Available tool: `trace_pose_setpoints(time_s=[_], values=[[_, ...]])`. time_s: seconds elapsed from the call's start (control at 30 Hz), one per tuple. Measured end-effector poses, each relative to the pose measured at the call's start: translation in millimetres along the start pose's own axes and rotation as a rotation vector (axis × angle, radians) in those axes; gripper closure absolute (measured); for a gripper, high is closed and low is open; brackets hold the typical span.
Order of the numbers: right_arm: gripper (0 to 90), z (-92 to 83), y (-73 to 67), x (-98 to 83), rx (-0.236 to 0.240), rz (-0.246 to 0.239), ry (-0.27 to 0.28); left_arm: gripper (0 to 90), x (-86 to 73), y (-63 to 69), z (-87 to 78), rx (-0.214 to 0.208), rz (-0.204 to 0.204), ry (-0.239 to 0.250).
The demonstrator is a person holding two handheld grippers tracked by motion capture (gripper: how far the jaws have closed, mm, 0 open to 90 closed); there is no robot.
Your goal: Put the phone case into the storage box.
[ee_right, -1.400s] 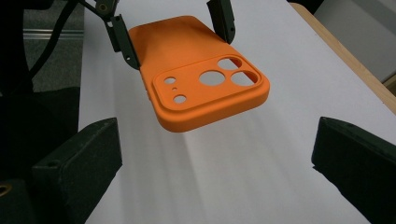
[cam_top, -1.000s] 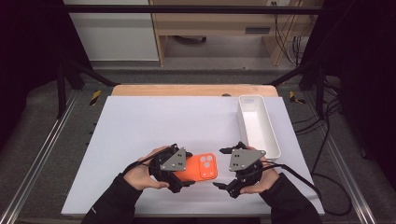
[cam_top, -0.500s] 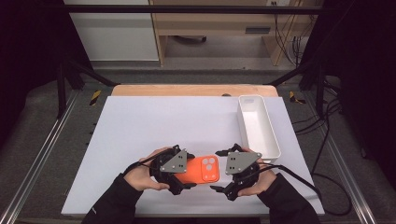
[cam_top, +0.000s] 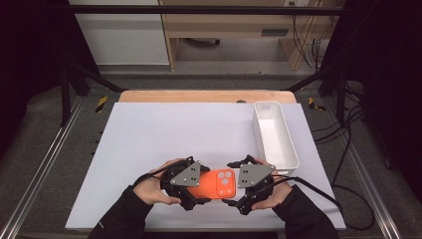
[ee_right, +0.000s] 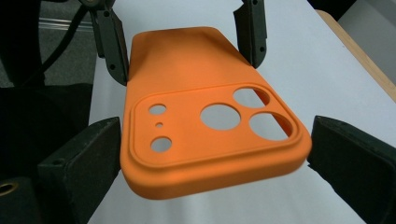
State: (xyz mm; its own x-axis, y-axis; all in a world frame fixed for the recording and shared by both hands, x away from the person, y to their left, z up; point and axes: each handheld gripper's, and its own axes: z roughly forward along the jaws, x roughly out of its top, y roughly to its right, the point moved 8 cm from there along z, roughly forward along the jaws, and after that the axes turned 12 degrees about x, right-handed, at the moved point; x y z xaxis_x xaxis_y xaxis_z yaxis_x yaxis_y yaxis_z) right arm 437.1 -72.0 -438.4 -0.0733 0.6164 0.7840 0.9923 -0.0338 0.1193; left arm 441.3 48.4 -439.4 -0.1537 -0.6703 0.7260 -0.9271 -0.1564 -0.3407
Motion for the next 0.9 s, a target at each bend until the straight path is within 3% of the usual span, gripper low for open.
trace_pose_setpoints(time_s=[0.57, 0.9], values=[[13.6, 4.7, -3.7, 0.5, 0.064, -0.009, 0.032, 15.6, -0.8, 2.5, 1.5, -0.02, 0.014, 0.004], [14.8, 3.0, -5.0, 2.1, 0.097, -0.005, 0.06, 15.6, -0.9, 3.1, -0.5, -0.044, -0.001, 0.018]])
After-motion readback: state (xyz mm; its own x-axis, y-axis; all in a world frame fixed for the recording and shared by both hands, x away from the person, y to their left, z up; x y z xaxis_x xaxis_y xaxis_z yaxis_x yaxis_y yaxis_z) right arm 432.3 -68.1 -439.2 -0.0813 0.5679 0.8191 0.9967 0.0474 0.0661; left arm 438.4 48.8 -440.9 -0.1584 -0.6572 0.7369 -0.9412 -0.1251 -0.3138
